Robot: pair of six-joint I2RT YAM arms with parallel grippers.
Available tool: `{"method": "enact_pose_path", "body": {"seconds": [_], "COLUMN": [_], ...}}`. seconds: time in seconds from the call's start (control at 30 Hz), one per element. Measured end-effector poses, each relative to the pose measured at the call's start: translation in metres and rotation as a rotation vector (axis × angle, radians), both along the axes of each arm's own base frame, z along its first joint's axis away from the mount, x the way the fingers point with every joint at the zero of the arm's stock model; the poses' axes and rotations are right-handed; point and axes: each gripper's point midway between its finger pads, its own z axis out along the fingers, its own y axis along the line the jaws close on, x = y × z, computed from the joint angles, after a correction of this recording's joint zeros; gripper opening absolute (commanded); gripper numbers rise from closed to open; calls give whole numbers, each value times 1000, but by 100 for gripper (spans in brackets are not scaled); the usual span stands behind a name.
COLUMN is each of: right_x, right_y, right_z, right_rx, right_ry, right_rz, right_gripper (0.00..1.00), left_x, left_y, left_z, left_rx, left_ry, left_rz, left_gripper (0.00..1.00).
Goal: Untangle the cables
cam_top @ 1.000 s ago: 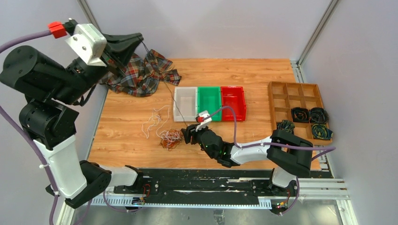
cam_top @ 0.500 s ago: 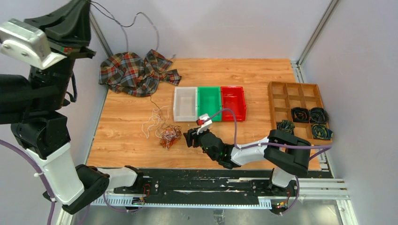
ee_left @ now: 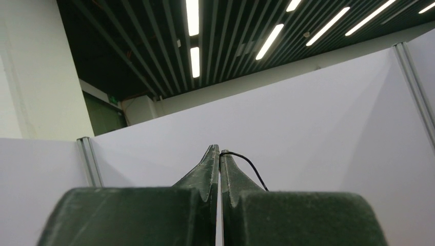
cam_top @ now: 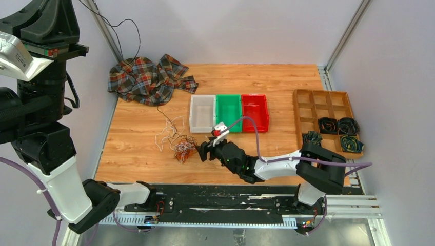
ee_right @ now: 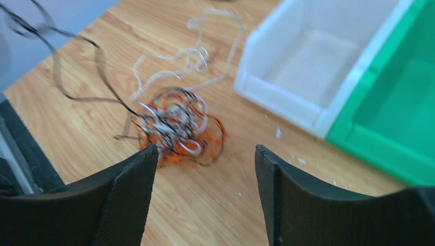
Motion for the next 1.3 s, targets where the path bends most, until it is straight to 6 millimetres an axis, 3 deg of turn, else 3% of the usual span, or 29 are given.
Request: {"method": "enact_pose_path", "body": {"seconds": [0.3, 0.4, 0.5, 0.67, 0.87, 1.03, 1.1, 1.17, 1.27, 1.3], "right_x": [-4, 1, 5, 7, 1, -5, -7, -9, -12, -13], "right_y": [59, 75, 84, 88, 74, 56, 49, 42, 30, 26], "right_z": [102, 118, 99, 30, -30, -56, -63, -71, -82, -86], "right_rx": [69, 65, 15, -120, -201, -196, -190, -183, -173, -170], "right_ry": [-190, -236, -232, -165, -78, -12, 8, 28, 60, 74], "right_rz": [179, 193, 202, 216, 212, 184, 172, 157, 130, 119], "right_gripper": [71, 70, 68, 63, 55, 46, 39, 28, 2, 1], "left_x": [-2, -3, -7, -20, -41, -59, -67, -75, -86, -89], "left_y": [2, 3, 5, 13, 29, 45, 53, 61, 72, 75], "left_z": [5, 8, 11, 22, 39, 54, 60, 66, 73, 74], "left_rx": [14, 16, 18, 12, -20, -56, -81, -113, -165, -178], "left_ry": [-35, -51, -71, -134, -235, -321, -359, -400, -459, -474], "left_rz": [29, 39, 52, 86, 156, 229, 262, 297, 342, 353], "left_gripper": [1, 1, 0, 1, 1, 0, 1, 1, 1, 1]}}
